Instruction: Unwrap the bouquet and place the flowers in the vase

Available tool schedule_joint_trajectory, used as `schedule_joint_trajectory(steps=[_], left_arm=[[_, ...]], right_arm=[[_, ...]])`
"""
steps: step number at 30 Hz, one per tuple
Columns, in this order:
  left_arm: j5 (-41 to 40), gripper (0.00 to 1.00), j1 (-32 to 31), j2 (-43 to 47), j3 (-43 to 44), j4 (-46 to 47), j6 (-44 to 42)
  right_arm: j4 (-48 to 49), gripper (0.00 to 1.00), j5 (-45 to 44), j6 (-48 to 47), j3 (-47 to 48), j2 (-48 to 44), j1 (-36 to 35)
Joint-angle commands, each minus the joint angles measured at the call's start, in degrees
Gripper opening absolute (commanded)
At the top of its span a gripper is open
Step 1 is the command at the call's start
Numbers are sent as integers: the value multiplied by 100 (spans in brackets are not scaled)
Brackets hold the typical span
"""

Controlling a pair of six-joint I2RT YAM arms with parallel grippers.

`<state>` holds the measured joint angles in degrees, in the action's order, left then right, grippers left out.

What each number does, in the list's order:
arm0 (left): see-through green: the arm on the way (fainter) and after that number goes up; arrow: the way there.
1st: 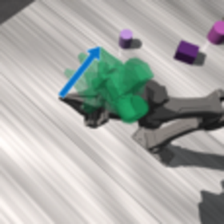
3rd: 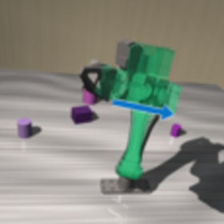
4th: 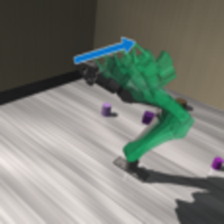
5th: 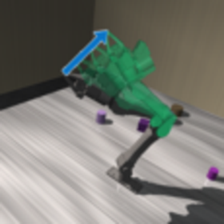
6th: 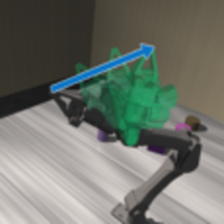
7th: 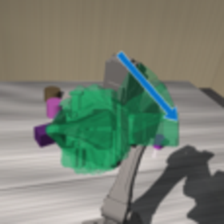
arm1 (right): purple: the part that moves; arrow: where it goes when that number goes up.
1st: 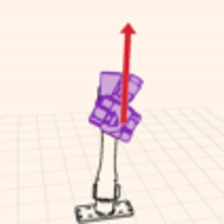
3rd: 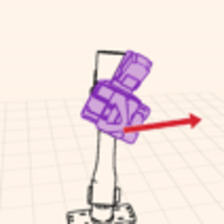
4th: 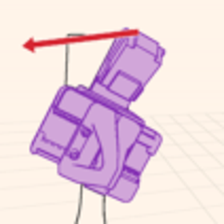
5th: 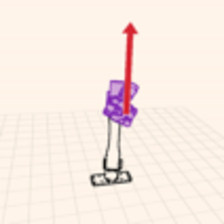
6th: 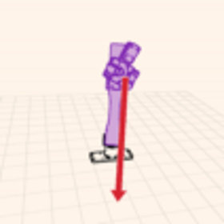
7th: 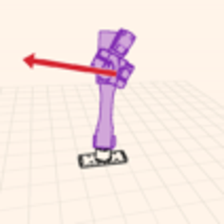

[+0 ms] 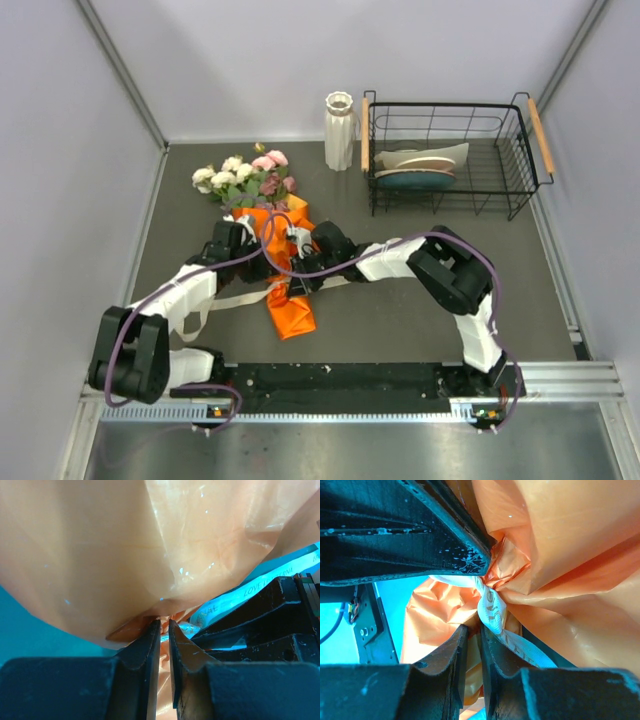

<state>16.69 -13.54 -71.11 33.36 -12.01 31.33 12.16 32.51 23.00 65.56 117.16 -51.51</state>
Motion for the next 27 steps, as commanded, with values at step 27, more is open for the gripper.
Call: schedule_joint_trajectory(steps=[27], left_arm=[[810,27,-579,-1220,328,172,-646]], right_arm=[[-355,15,379,-156,-316,-1,853]])
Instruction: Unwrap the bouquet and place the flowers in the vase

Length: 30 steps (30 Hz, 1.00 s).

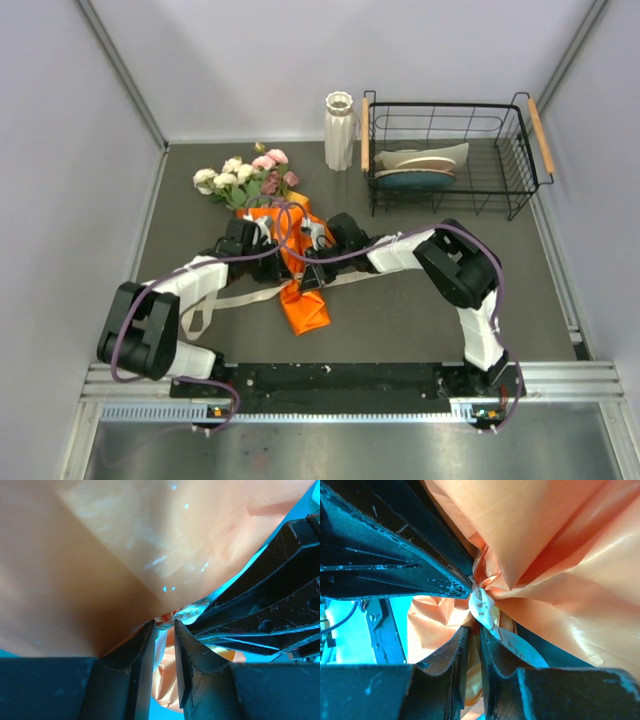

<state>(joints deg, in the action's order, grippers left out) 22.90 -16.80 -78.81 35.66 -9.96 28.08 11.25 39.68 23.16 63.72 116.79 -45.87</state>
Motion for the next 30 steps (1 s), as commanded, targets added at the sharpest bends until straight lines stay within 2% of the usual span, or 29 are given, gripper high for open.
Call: schedule_joint_trajectory(steps=[1,8,14,17,19,21,30], left_arm=[[224,28,-323,-486,116,46,-346],[303,27,-579,-671,380,3,-443],[14,23,-728,-785,503,-463,-540],[-232,17,-781,-847,503,-516,-575],[-277,6,-807,-847,521,-499,-566],[-338,0,-843,-698,530,-446,-558],[-329,0,-895,409,477,-253,-584]], right_arm=[[-281,15,-356,-180,-141,37,298],[-237,15,-312,-171,-150,81,342],[-167,15,-242,-101,-150,98,491],[-123,14,-215,-40,-141,98,535],[-79,15,-172,4,-141,98,526],[-52,15,-136,48,-150,98,526],[-61,15,-198,66,-211,28,526]])
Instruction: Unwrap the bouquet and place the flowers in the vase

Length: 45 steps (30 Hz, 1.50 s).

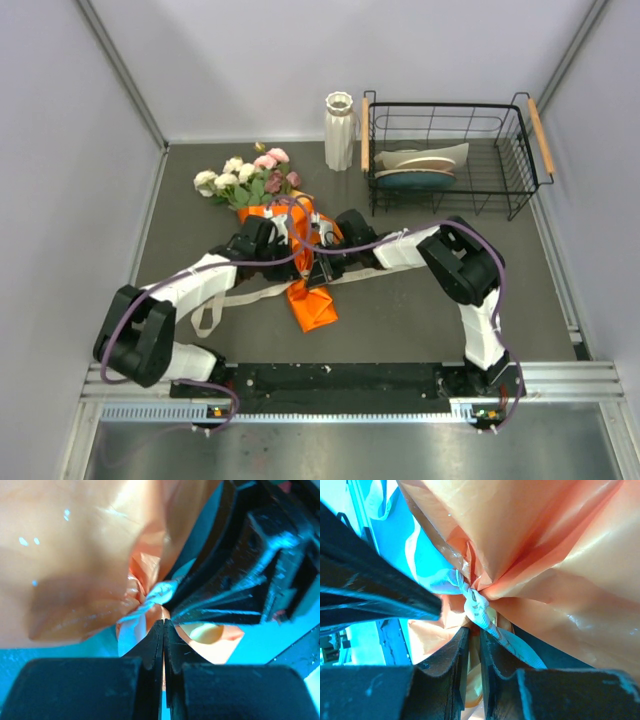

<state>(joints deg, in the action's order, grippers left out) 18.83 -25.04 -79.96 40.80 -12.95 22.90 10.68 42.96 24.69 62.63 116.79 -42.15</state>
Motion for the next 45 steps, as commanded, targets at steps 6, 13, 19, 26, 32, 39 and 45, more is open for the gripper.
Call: schedule_joint_trajectory(steps=[6,13,19,26,32,39,45], left_arm=[[-98,0,-63,816,-195,198,31],[-240,32,-63,27,349,-199,-118],[-283,39,-63,-449,649,-313,-417],[-170,41,-63,-616,798,-102,-760],[85,46,-54,-818,877,-41,-786],[849,46,-54,-1259,825,-243,-533],[1816,34,-36,-846,404,3,-120]], right_arm=[[92,15,-517,10,-155,-42,155],[101,15,-455,10,-129,-104,155],[145,14,-455,-25,-155,-34,155],[180,13,-411,-69,-146,45,155],[101,13,-455,-157,-111,89,163],[75,13,-455,-157,-93,98,163],[66,13,-464,-157,-58,107,155]])
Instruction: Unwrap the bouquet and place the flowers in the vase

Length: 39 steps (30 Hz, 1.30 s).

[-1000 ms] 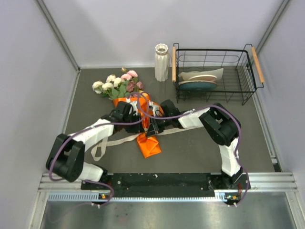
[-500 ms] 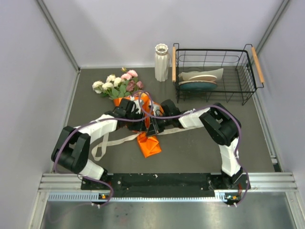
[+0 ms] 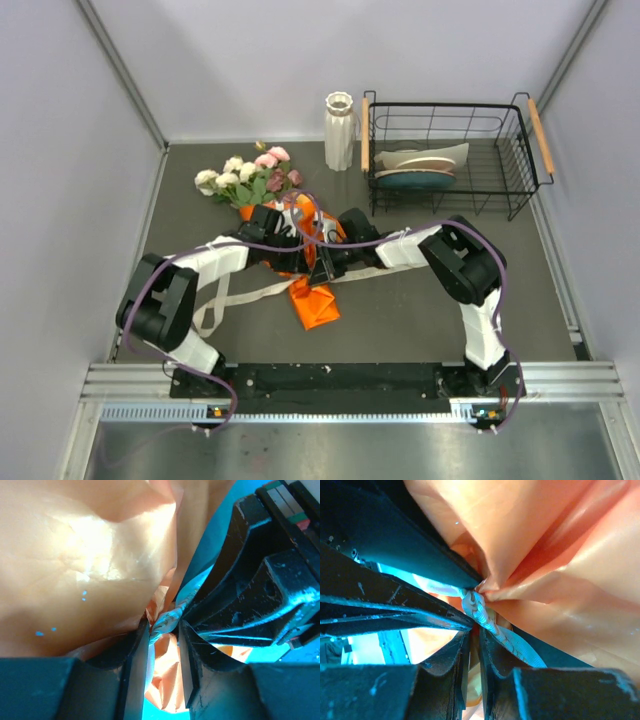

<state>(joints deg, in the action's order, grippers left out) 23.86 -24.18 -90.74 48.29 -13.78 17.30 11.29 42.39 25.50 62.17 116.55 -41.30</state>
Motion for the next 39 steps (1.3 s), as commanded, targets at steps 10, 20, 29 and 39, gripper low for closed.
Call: schedule_joint_trajectory(steps=[10,20,29,39], left_arm=[[2211,13,255,241,-750,612,713],[3063,17,661,611,-1076,1140,1310],[1750,33,617,1637,-1288,1080,1382],[1047,47,643,762,153,-414,266]], right_arm=[[22,12,-451,-229,-47,157,78],[110,12,-504,-80,-56,193,87],[84,12,-451,-80,-38,113,96],[110,12,-425,-89,-21,140,104]])
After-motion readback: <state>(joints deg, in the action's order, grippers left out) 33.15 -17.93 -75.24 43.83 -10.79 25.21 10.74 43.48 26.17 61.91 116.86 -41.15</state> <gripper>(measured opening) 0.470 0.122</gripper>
